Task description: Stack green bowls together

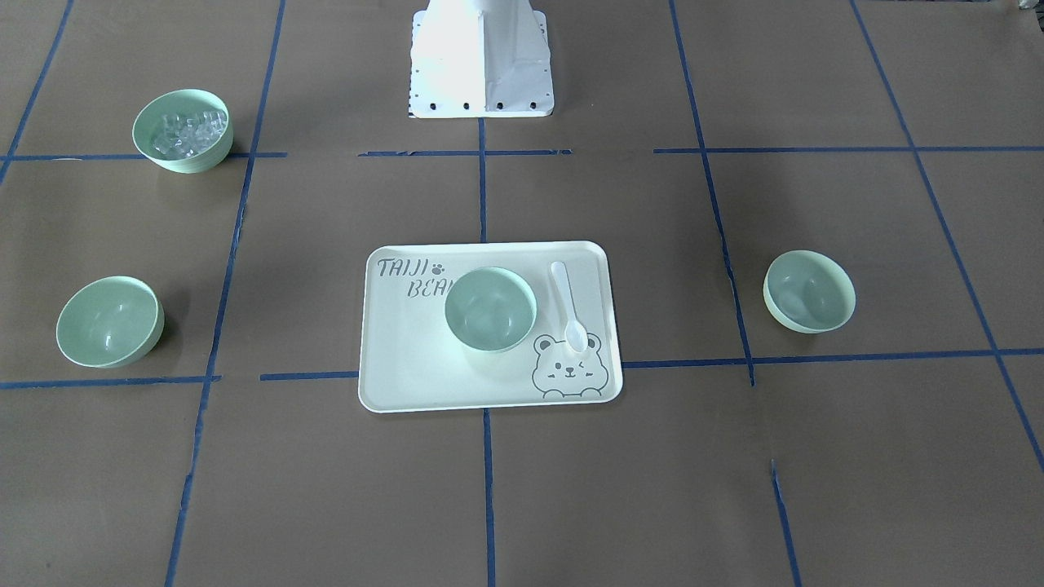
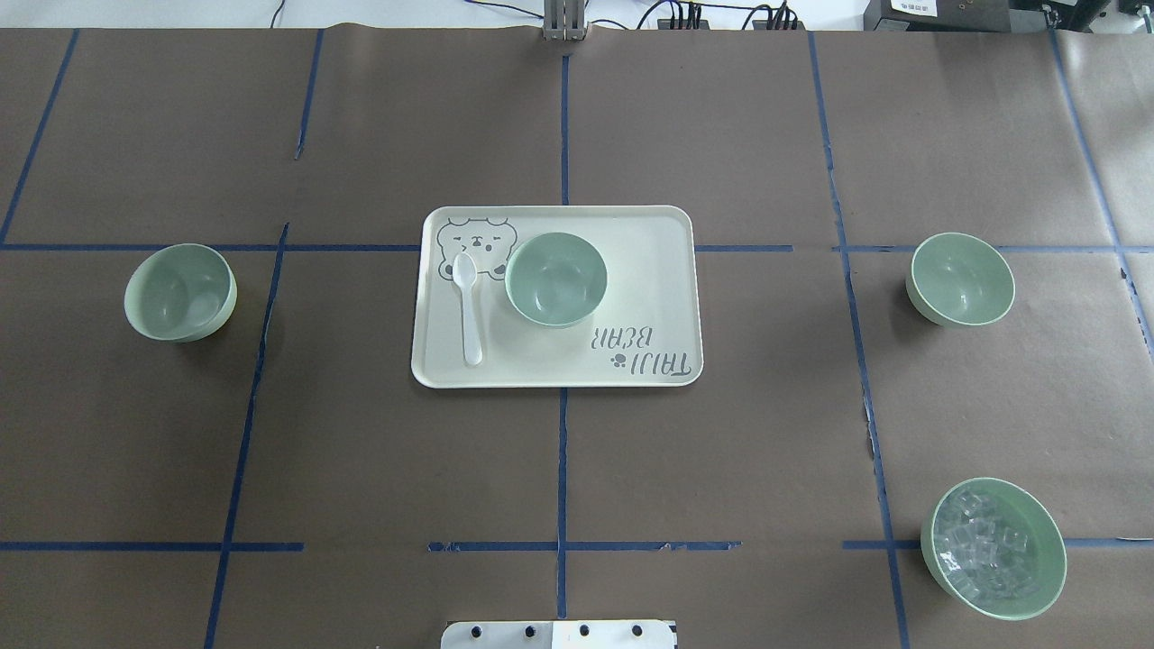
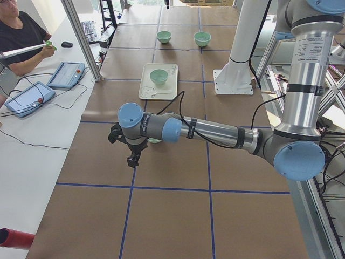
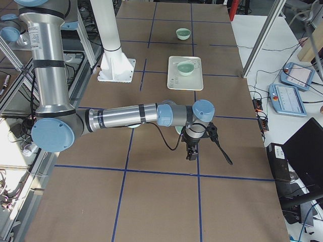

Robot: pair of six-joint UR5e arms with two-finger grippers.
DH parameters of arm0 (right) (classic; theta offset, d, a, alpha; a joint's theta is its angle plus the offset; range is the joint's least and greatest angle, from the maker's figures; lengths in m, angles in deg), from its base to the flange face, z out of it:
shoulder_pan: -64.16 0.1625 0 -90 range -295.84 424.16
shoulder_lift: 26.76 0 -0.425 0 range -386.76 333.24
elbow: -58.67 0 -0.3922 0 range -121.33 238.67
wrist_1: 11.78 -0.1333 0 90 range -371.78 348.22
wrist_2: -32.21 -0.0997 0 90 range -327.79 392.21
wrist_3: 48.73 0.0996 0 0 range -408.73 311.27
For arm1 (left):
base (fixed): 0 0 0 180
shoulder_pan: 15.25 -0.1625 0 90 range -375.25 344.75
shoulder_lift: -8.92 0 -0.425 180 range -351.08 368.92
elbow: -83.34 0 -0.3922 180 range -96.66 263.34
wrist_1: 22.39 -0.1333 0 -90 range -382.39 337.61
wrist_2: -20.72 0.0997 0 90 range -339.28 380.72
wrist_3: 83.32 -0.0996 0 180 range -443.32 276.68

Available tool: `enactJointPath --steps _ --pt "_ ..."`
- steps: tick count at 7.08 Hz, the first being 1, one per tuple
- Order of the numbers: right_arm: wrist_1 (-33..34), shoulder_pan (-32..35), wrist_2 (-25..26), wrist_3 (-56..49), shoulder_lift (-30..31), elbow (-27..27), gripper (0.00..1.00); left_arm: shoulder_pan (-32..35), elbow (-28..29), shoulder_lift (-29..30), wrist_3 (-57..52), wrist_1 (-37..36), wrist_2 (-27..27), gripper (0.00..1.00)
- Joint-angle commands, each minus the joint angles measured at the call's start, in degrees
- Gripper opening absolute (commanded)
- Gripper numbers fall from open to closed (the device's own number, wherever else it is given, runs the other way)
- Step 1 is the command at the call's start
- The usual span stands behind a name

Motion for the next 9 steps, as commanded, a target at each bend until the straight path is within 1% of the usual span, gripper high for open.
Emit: enactJointPath --steps 1,2,4,5,6,7,8,9 --pt "-0.1 0.0 -0.2 0.0 0.1 0.1 1.00 1.3 -0.8 0.4 -0.6 -2.3 0.2 1.00" --pt "-0.1 0.0 -0.1 0.1 0.1 0.1 1.00 1.1 0.4 1.0 -0.5 -2.1 0.2 1.00" --pt "-0.2 0.0 -0.8 0.1 0.3 -0.3 1.00 1.1 -0.3 -0.3 -0.3 -1.5 -0.6 1.00" --pt "-1.1 -0.8 -2.1 0.9 0.2 -0.2 1.00 -0.1 -0.8 -0.3 -0.5 0.8 -0.5 1.00" --pt "-5.9 -2.5 -5.1 7.9 0.2 0.0 1.00 -1.4 -0.8 -0.5 -0.5 3.6 -0.5 1.00" --pt "-12.8 -6.2 -5.1 18.6 0.3 0.5 1.00 -3.3 -0.8 -0.5 -0.1 4.5 -0.6 1.00" --pt "-20.7 -9.6 -4.4 28.6 0.3 1.2 1.00 -3.9 -1.0 -0.4 -0.1 4.5 -0.5 1.00" --pt "-27.2 -13.0 -2.2 37.8 0.4 1.7 1.00 -3.9 -1.1 -0.4 -0.2 4.5 -0.5 1.00"
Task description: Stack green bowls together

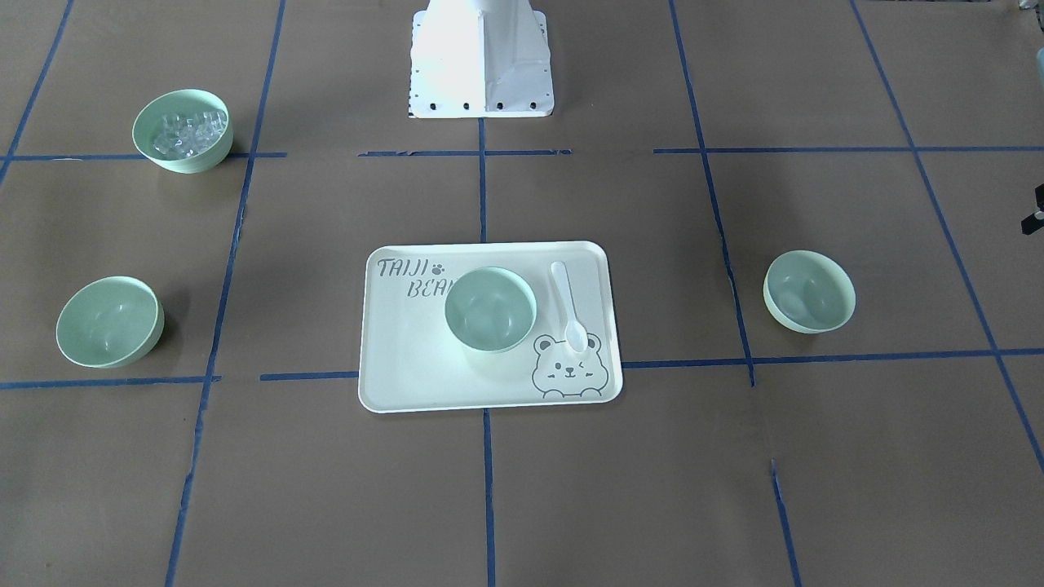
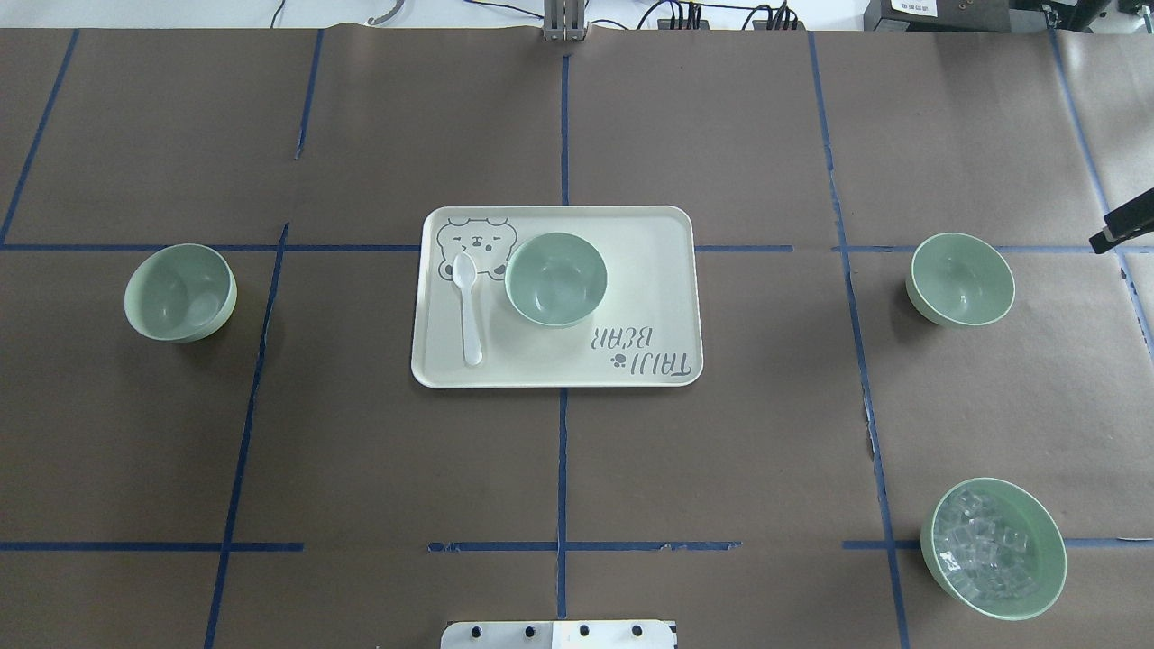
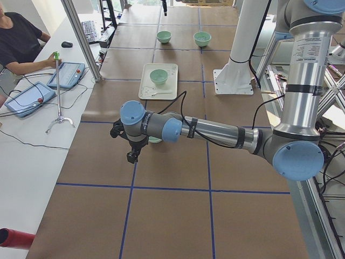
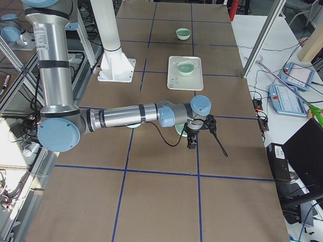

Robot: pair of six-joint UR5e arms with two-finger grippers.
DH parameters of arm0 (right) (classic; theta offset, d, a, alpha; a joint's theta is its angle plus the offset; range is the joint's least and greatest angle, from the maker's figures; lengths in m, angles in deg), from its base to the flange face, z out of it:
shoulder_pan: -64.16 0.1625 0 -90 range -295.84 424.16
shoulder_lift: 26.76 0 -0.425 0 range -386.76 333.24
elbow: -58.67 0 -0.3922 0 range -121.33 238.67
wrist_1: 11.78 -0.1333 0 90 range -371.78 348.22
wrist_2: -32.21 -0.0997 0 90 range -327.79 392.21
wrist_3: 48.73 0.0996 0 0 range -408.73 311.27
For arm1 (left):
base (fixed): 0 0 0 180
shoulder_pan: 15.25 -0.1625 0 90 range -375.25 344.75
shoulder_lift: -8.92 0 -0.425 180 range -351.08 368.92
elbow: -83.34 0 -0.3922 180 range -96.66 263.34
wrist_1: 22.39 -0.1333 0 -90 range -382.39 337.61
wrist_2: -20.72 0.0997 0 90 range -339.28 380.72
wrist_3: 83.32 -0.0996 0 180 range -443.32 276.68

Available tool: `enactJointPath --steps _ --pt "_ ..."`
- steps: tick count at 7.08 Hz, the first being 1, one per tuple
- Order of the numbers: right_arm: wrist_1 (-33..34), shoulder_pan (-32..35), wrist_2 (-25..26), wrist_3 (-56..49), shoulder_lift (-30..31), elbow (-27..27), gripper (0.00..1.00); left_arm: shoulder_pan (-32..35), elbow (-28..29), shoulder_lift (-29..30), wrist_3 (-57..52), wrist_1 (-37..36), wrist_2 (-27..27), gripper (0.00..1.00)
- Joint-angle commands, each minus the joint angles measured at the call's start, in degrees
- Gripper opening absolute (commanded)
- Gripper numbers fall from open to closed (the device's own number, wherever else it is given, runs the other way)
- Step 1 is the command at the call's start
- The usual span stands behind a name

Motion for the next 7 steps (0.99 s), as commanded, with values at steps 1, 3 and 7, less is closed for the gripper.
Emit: enactJointPath --steps 1,3,7 --pt "-11.9 -6.7 3.9 17.2 0.1 0.7 1.00 -0.4 -0.2 0.1 0.0 0.2 0.0 1.00" --pt "-21.2 -9.6 6.1 19.7 -0.2 7.3 1.00 -0.4 -0.2 0.1 0.1 2.3 0.1 1.00" --pt "-25.1 -13.0 8.2 24.7 -0.3 9.9 0.00 -0.5 -0.3 0.1 -0.3 3.0 0.1 1.00"
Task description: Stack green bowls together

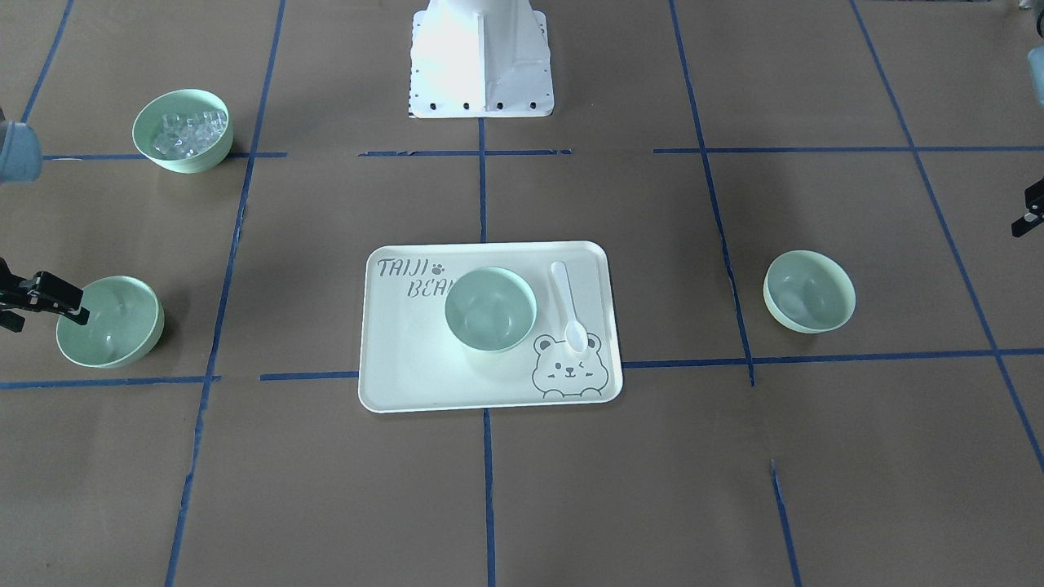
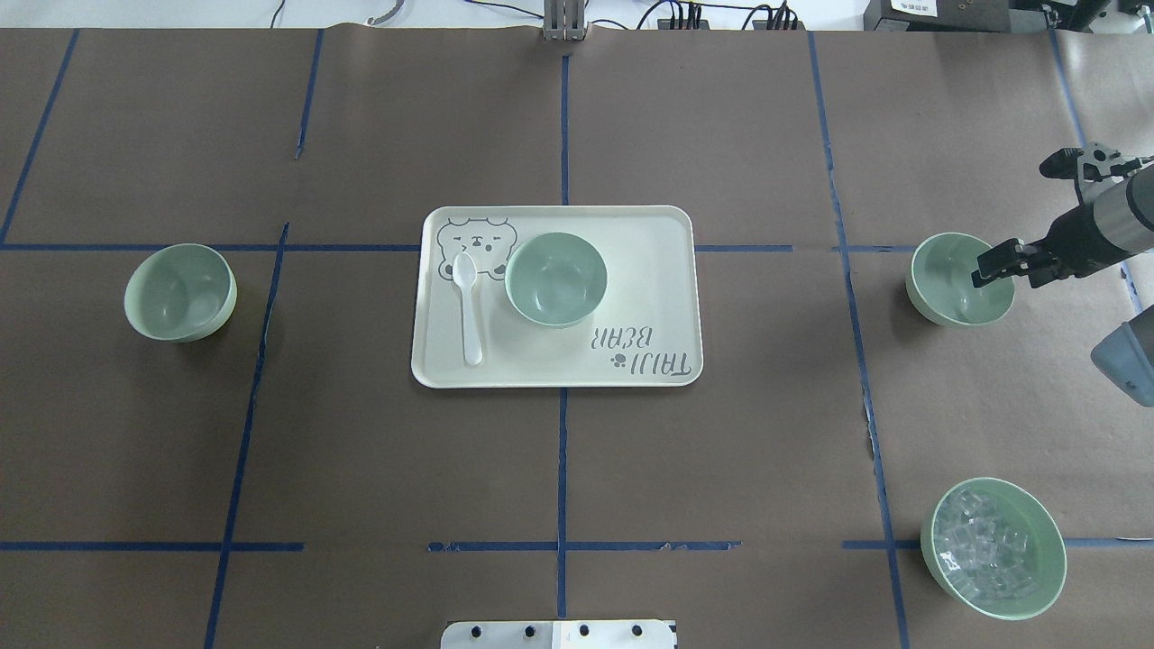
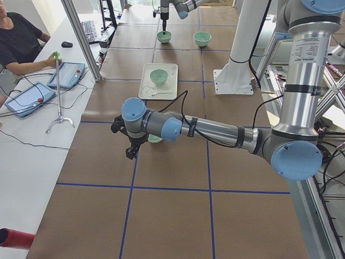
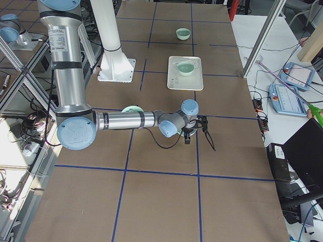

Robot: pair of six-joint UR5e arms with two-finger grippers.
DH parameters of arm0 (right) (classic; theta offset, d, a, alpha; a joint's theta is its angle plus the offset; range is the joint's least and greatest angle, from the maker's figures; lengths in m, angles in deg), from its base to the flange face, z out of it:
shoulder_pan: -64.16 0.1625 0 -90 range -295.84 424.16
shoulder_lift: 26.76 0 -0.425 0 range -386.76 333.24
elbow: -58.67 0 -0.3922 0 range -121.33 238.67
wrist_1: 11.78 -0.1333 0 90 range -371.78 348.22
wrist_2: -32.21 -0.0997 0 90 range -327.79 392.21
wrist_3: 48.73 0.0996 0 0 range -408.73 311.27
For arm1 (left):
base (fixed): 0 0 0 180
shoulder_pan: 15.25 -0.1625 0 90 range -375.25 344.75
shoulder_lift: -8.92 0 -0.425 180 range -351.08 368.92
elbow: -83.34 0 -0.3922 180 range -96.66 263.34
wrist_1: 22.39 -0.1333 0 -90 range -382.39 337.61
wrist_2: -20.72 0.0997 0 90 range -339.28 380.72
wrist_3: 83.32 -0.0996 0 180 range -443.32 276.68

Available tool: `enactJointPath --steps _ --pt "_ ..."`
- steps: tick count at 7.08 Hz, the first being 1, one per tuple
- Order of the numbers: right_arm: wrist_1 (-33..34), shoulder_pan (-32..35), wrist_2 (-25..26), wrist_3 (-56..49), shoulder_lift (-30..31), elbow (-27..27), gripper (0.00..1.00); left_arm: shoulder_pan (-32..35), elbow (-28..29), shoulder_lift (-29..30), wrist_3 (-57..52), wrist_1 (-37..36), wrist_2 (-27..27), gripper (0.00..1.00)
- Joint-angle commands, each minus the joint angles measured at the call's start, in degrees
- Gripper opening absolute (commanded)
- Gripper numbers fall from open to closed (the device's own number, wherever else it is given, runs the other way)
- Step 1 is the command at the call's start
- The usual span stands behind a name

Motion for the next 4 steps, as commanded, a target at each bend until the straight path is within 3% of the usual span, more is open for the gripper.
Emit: enactJointPath --steps 1,4 --pt "-0.3 -0.3 0.3 0.5 0.4 0.0 0.00 0.0 -0.1 0.0 -0.3 0.1 0.0 1.00" --pt "0.3 -0.6 -2.4 6.1 -0.7 -7.3 0.00 0.0 -0.6 0.0 -0.3 0.1 0.0 1.00"
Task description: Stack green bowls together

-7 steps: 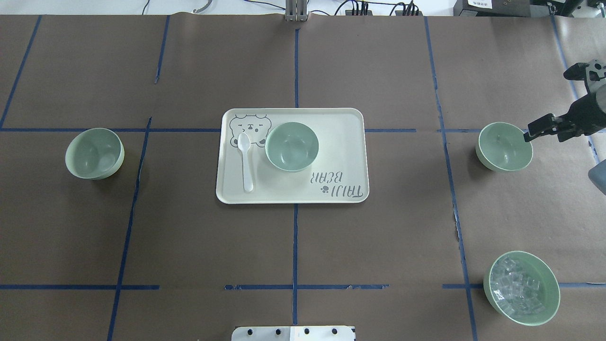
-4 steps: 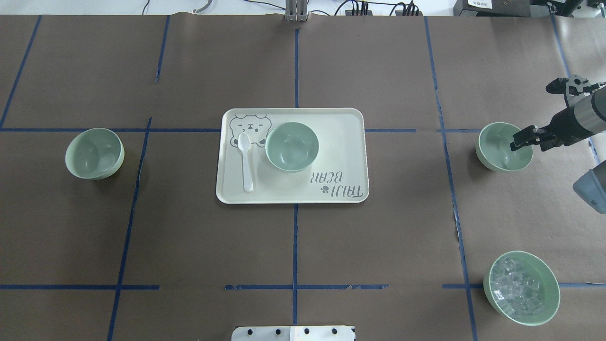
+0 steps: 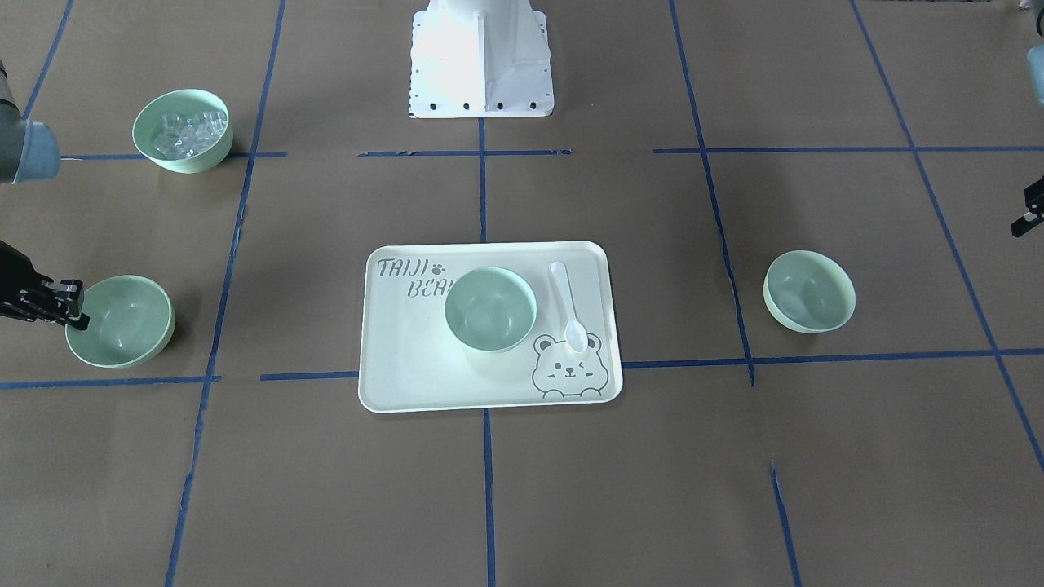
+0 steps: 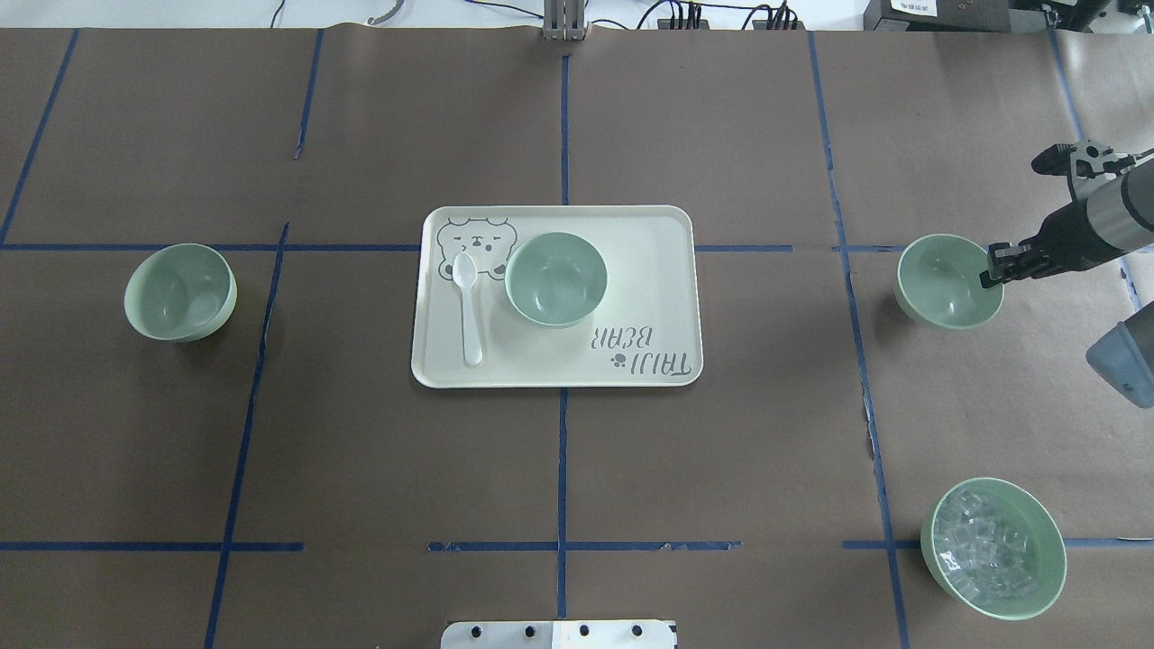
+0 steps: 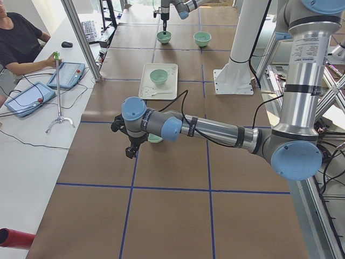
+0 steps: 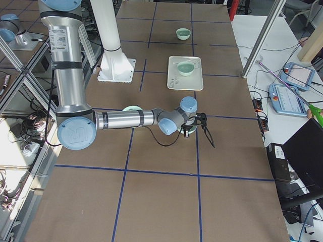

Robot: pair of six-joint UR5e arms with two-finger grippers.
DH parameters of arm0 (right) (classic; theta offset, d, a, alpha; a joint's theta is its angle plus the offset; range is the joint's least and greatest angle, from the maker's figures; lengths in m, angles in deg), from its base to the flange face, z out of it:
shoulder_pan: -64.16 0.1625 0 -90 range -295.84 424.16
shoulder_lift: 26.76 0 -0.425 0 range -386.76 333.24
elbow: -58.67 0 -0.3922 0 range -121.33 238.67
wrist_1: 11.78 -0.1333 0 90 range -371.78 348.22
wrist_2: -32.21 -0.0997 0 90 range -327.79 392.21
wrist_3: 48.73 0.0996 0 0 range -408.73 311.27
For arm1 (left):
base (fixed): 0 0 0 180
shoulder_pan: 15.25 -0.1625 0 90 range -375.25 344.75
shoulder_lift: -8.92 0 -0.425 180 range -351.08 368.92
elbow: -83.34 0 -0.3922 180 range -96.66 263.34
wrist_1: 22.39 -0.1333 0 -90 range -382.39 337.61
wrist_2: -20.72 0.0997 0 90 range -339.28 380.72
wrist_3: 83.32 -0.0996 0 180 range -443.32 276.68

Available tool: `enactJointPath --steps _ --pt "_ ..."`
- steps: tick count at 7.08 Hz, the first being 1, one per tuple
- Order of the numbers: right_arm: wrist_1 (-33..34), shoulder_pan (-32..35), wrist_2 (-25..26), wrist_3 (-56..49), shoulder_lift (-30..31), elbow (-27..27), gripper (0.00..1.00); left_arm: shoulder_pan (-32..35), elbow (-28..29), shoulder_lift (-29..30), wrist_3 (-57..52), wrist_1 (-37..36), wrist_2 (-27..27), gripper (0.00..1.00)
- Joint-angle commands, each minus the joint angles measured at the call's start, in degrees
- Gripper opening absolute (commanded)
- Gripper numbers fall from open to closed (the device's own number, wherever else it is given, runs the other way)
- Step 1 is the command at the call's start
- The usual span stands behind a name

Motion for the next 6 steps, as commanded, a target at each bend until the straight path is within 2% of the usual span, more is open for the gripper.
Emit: enactJointPath --steps 1,2,4,5,6 --pt "0.0 -2.1 -2.2 11.8 -3.3 -5.6 0.00 0.0 -0.5 -0.1 0.0 0.0 0.0 1.00" --pt "0.0 -7.6 -0.6 21.5 -6.7 -8.7 0.00 0.0 -0.8 -0.1 0.0 0.0 -0.1 1.00" --pt "0.6 -16.3 4.3 31.8 -16.8 -8.8 0.00 0.0 -0.9 -0.1 0.0 0.0 -0.1 1.00" --pt "5.7 -20.7 9.4 38.3 -23.7 -8.1 0.00 0.0 -0.9 -0.1 0.0 0.1 -0.2 1.00" --pt "13.1 -22.1 10.0 39.2 -28.7 -7.7 0.00 0.0 -0.9 -0.1 0.0 0.1 -0.1 1.00"
